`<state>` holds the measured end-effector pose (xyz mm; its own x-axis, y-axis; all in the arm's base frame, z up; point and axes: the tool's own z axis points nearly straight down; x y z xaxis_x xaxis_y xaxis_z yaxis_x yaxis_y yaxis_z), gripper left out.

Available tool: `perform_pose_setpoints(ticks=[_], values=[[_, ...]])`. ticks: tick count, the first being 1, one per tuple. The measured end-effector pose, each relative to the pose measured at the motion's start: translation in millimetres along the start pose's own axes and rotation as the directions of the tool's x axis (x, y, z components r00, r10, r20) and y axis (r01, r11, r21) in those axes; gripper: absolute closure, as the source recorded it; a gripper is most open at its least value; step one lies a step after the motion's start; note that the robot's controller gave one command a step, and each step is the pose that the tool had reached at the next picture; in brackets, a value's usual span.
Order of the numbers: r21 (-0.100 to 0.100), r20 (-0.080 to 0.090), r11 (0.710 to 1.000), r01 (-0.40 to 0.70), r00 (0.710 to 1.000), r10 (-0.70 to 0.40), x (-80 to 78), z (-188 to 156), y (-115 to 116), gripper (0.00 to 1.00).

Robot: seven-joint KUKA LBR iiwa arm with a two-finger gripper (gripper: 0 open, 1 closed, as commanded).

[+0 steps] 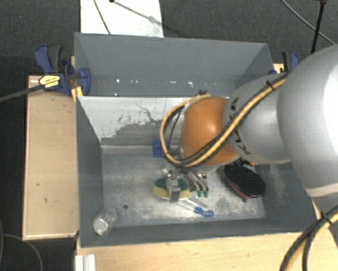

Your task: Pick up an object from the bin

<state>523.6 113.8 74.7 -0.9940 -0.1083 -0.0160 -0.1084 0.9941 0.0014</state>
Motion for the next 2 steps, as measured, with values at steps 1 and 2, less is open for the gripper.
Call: perform_pose_setpoints(ticks=[1, 2], values=[[-0.003, -0.004, 1.0, 0.017, 1.0, -0.017, -28.1, -128, 53, 1.0], [0.003, -0.017, 0.98, -0.201, 0.979, 0.201, -8.6, -105, 103, 1.0]])
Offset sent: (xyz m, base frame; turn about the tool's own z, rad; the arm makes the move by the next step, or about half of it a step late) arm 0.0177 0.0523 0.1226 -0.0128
